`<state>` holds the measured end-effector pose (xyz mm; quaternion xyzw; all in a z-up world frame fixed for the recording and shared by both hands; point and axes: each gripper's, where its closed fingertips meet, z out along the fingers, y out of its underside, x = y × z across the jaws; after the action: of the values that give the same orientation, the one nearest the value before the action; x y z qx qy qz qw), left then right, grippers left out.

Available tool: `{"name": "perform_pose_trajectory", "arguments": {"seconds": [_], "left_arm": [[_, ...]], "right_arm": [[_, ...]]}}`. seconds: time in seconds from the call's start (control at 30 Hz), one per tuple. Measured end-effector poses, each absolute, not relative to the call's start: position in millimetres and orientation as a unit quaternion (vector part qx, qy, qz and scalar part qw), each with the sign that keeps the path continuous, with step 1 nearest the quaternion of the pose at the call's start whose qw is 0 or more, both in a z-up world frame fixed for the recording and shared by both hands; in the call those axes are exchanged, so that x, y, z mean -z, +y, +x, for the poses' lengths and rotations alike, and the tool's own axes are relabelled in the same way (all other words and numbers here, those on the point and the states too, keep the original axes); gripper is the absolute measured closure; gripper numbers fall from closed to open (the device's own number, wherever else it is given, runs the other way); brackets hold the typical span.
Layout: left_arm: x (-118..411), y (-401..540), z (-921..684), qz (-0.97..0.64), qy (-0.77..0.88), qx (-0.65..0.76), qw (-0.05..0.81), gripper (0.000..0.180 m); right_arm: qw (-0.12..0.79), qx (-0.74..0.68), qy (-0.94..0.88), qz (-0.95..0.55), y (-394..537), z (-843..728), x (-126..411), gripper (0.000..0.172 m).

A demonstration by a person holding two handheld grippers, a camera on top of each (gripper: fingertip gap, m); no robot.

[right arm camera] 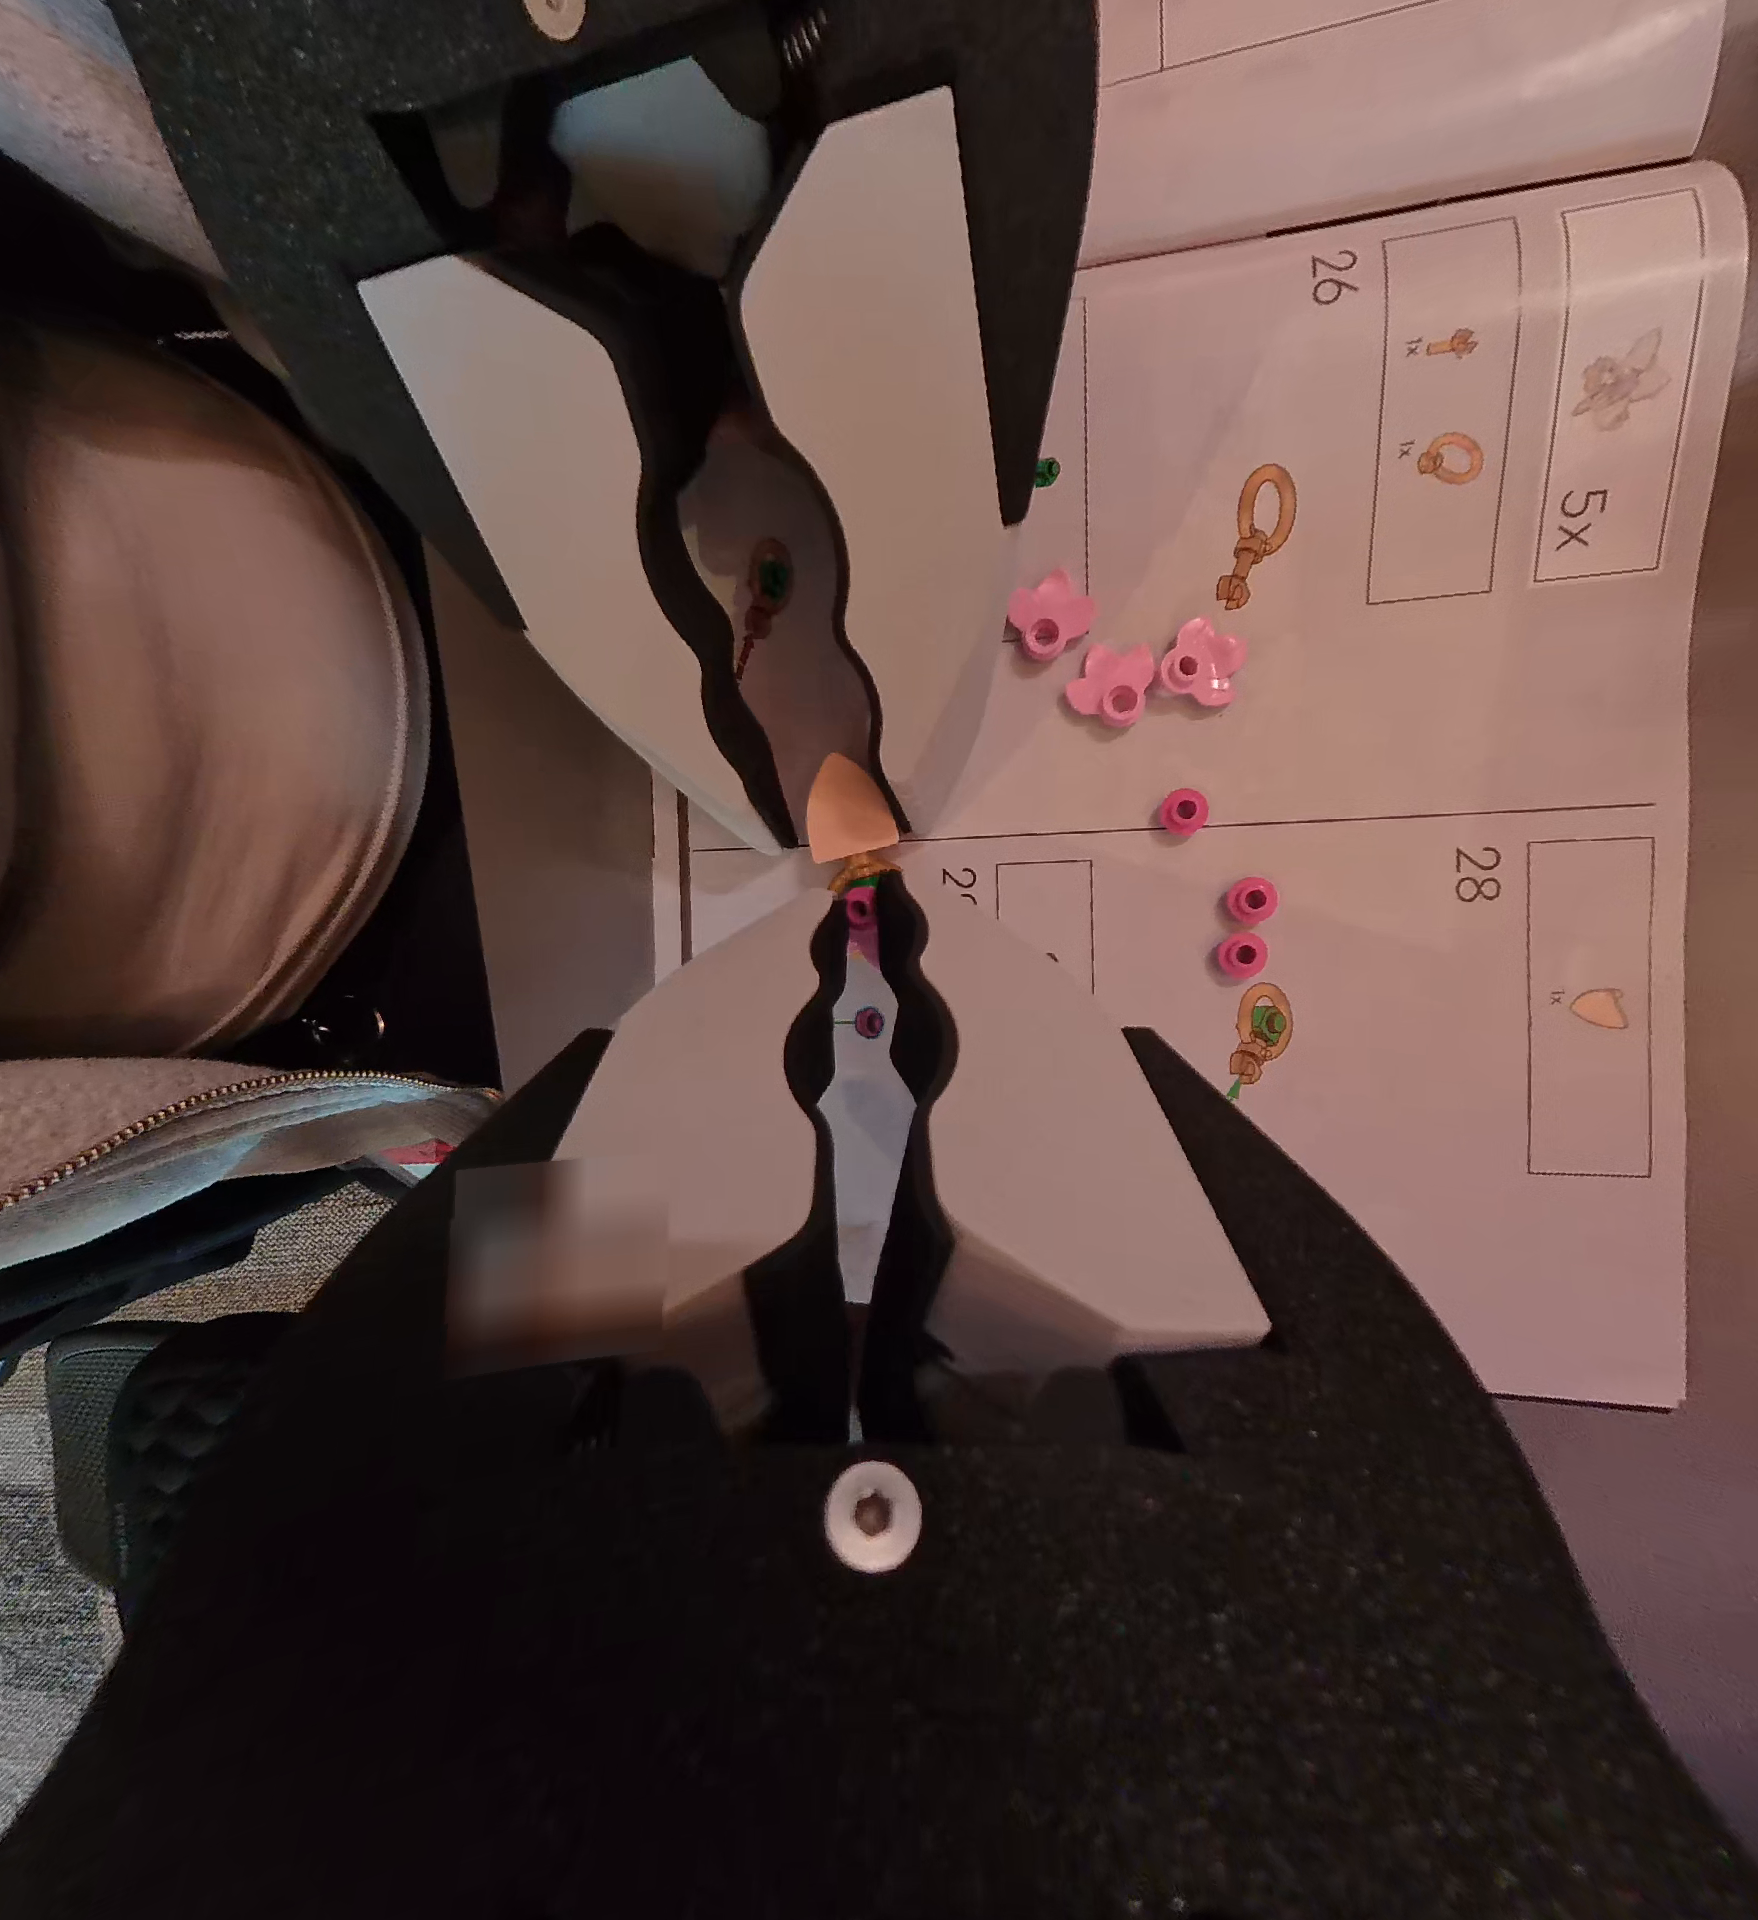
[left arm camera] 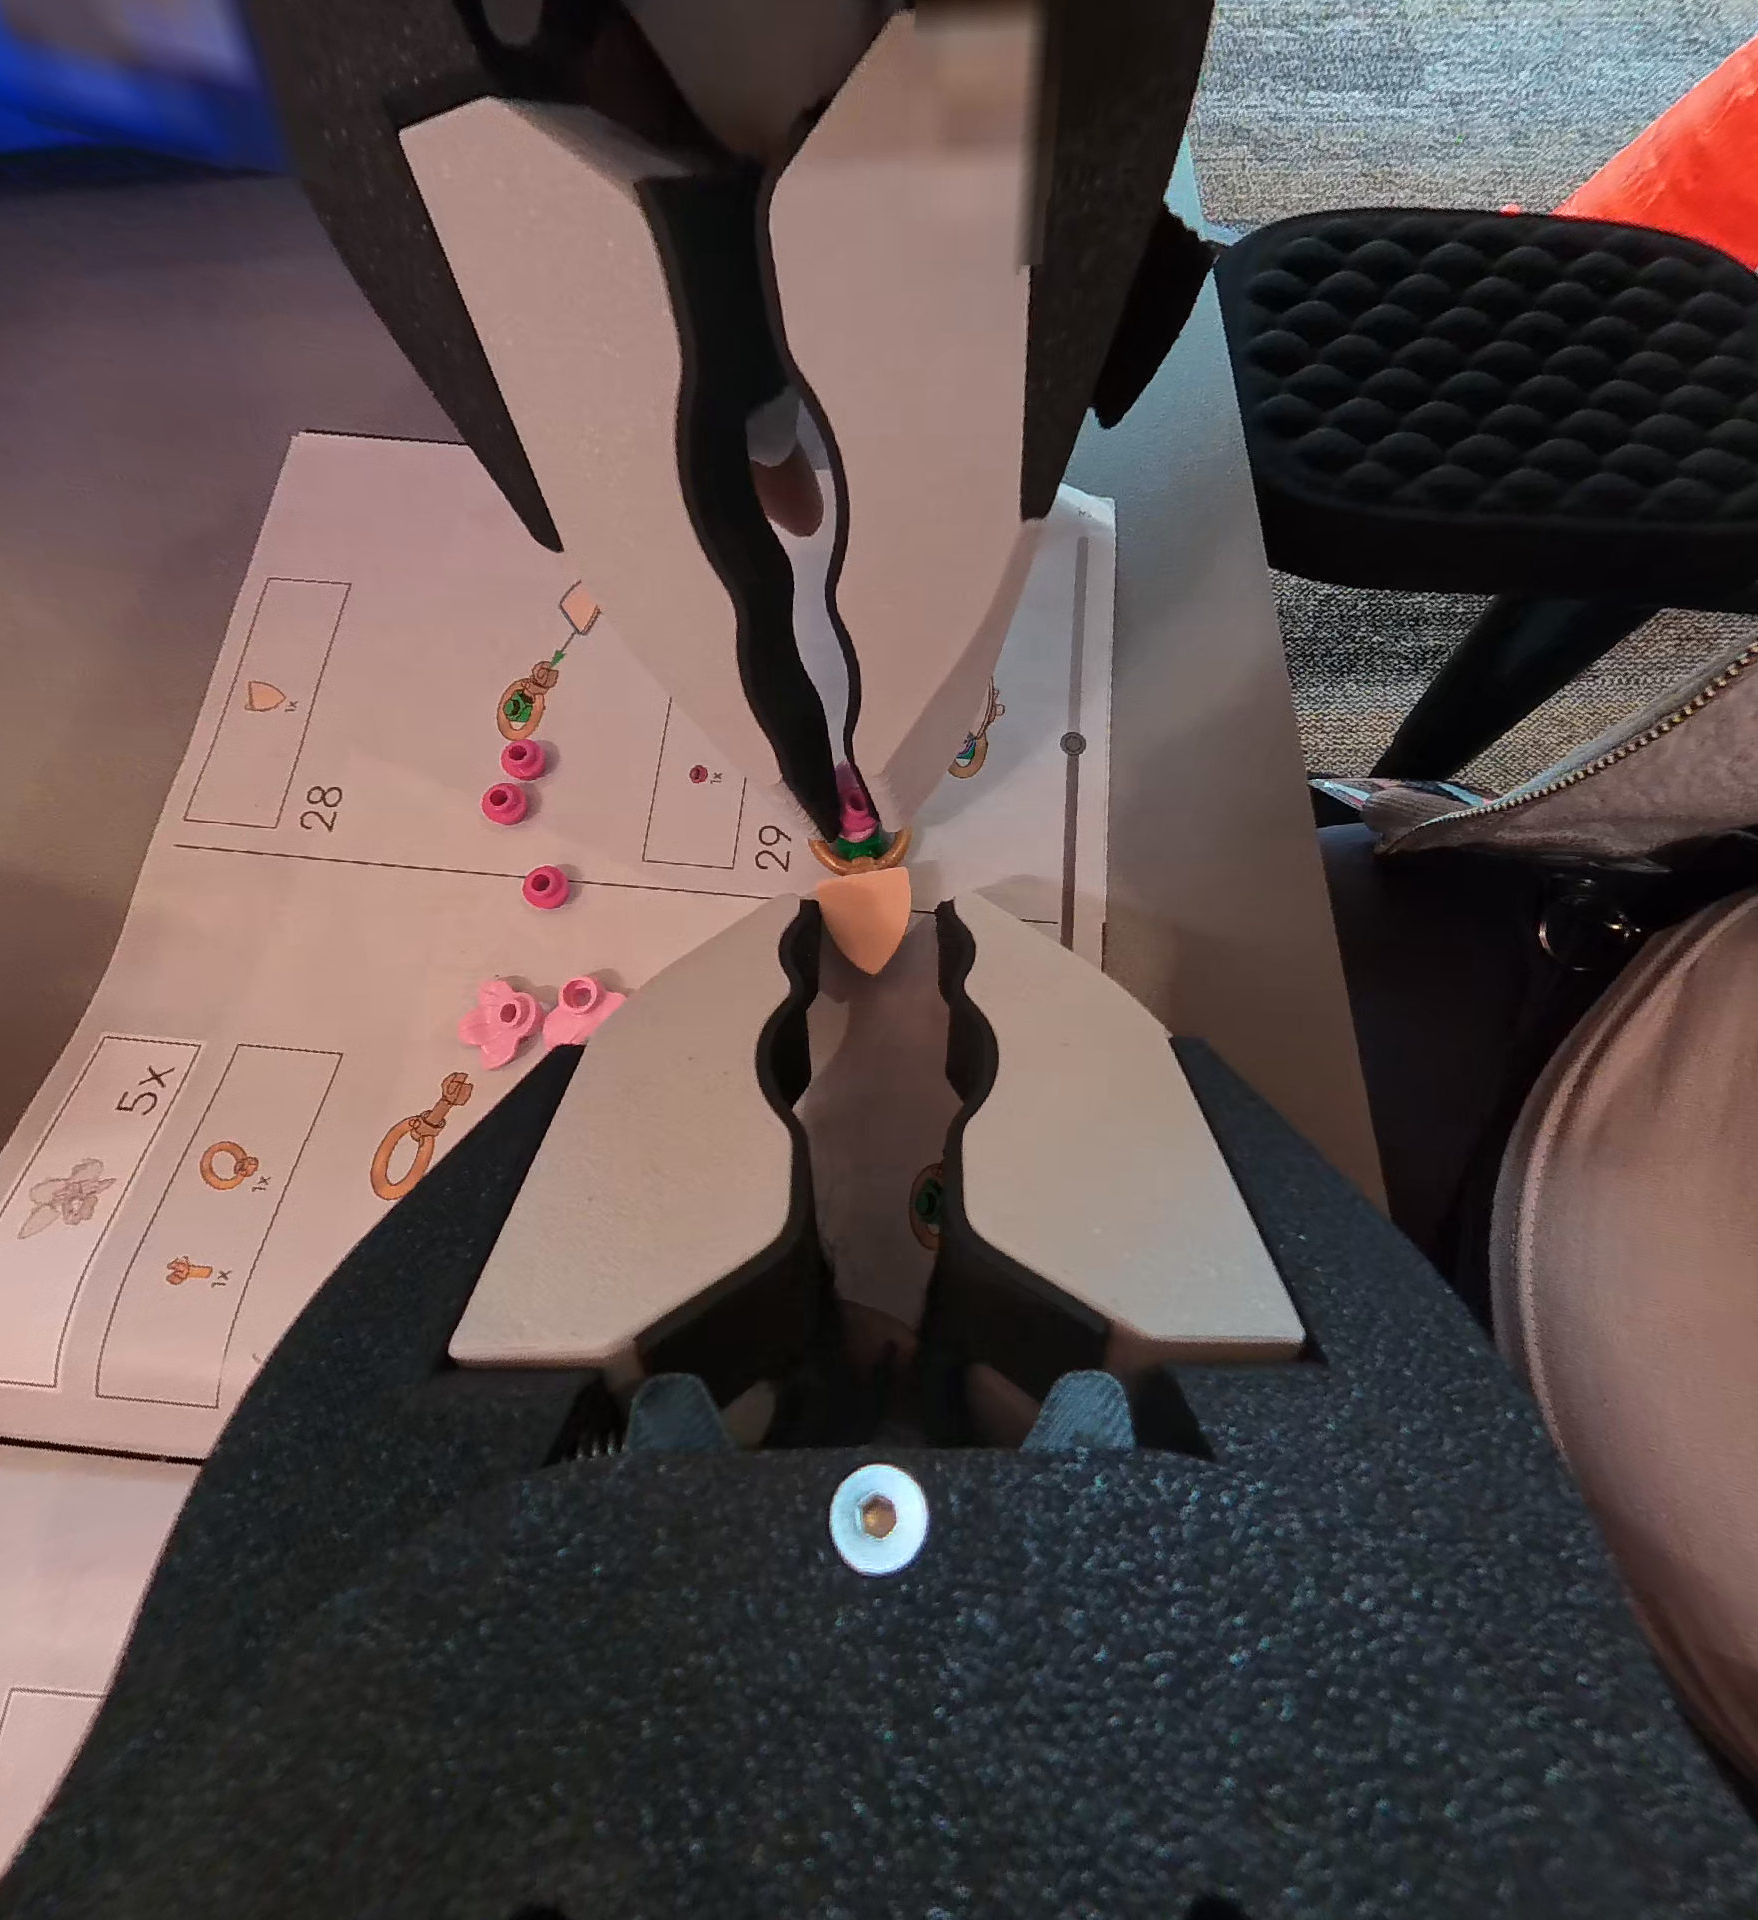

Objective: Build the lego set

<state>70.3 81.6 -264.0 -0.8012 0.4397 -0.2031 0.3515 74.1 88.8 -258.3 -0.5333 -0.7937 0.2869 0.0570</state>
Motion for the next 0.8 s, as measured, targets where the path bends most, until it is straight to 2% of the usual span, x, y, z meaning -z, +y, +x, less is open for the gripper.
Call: {"name": "perform_pose_trajectory", "arguments": {"seconds": [0.33,0.57,0.8], "left_arm": [[264.0,81.7,70.3,-0.801,0.440,0.203,0.352,0.158],[264.0,82.0,70.3,-0.801,0.440,0.203,0.352,0.158],[264.0,81.9,70.2,-0.801,0.440,0.202,0.352,0.158]], "right_arm": [[0.066,-0.288,-0.803,-0.517,88.6,73.8,258.1,0.166],[0.070,-0.294,-0.805,-0.511,86.5,74.0,258.3,0.158],[0.097,-0.287,-0.812,-0.499,92.3,76.1,250.4,0.160]]}}
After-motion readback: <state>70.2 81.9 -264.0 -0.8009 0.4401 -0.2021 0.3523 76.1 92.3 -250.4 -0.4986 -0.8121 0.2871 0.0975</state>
